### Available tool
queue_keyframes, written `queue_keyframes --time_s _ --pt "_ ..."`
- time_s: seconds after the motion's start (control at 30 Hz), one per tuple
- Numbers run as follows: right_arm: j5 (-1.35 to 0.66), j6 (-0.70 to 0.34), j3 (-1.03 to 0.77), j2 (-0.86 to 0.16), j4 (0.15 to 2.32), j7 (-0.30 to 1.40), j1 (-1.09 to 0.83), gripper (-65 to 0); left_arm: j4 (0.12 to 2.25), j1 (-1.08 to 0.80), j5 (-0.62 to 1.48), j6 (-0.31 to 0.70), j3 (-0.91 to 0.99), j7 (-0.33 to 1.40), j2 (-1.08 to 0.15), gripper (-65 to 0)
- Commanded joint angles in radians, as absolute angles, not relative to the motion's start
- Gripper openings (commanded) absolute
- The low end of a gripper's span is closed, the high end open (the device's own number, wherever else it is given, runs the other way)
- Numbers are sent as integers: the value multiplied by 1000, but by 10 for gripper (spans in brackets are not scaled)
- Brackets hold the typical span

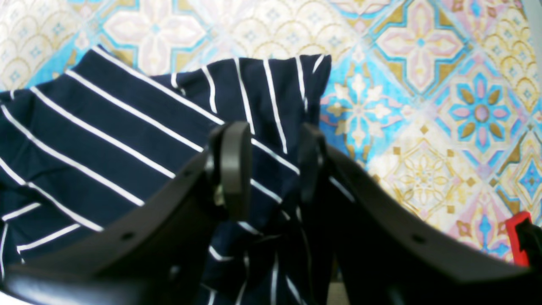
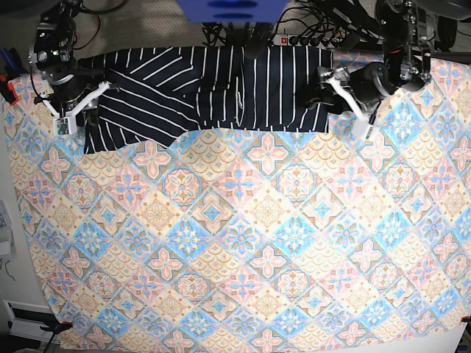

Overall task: Fold the T-shirt properly
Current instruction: 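Fold the strip end with the left gripper toward the right gripper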

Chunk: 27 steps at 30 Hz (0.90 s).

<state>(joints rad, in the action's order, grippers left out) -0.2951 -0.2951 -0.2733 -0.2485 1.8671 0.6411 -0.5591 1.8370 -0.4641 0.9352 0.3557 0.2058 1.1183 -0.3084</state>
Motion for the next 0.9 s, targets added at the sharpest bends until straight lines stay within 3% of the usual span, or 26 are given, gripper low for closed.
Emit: queue_keyframes --time_s 0.0,0.2,0.47,0.8,0.87 --pt "-305 -295 -282 -259 1885 621 -559 -465 1854 -466 952 361 228 1109 -325 -139" --pt "-305 -295 -272 -257 1885 621 -559 -465 1807 -463 883 355 259 1104 -364 -139" --pt "-305 -295 -275 -255 1883 621 -559 -465 1702 -406 736 358 196 1102 -321 -139" --pt "-305 -295 -280 -255 1883 621 -559 -465 1612 -369 722 358 133 1075 -294 -141" --pt "-305 -295 -280 -255 1883 621 -559 -465 1589 -366 722 358 113 1046 -295 -168"
